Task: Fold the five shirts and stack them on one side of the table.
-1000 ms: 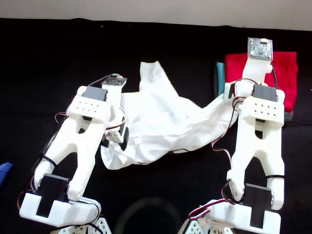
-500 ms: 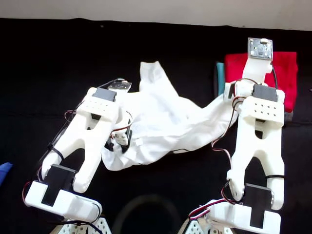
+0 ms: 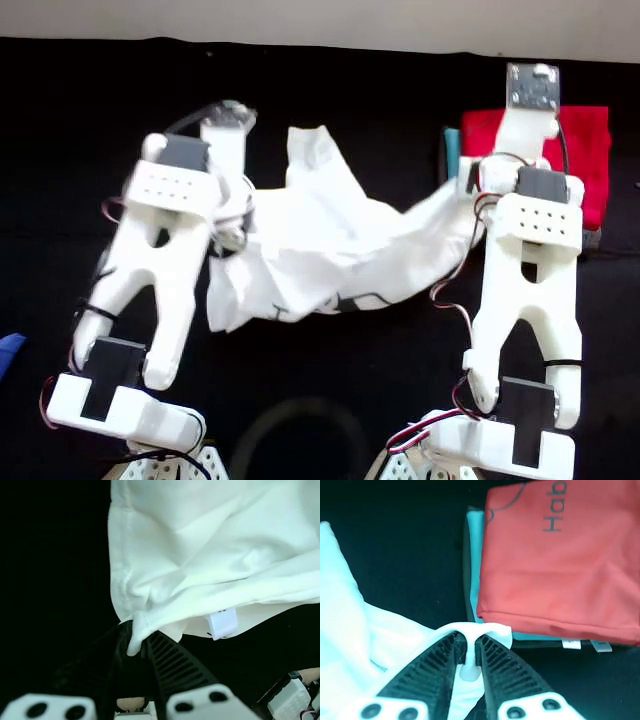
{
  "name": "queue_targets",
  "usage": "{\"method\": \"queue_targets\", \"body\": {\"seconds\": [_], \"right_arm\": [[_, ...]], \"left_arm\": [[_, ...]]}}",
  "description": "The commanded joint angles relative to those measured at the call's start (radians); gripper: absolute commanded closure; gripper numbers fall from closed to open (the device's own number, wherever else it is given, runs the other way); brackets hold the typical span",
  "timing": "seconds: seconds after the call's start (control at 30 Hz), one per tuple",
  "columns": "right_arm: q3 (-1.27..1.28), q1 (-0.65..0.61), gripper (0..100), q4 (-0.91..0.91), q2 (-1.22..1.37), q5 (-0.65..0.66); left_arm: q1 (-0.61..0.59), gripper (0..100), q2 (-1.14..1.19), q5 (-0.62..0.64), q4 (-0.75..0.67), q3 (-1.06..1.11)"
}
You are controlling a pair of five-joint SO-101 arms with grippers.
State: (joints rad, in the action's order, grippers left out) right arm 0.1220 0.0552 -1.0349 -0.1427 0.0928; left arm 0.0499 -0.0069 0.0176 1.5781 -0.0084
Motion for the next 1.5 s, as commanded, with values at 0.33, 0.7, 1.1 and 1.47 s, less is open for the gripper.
{"method": "queue_targets", "body": {"seconds": [0.33, 0.7, 1.1, 1.47], "right_arm": [[-1.082, -0.074, 99.3, -0.45, 0.252, 0.0], [-1.503, -0.073, 99.3, -0.53, 0.26, 0.147], [-1.428, -0.073, 99.3, -0.486, 0.042, 0.143], [-1.428, -0.079, 99.3, -0.684, -0.016, 0.14]], "left_arm": [[-0.259, 99, -0.005, -0.186, 0.176, -0.791], [-0.292, 99, -0.199, -0.229, 0.176, -0.912], [-0.294, 99, -0.32, -0.229, 0.176, -0.908], [-0.291, 99, -0.484, -0.229, 0.149, -0.512]]}}
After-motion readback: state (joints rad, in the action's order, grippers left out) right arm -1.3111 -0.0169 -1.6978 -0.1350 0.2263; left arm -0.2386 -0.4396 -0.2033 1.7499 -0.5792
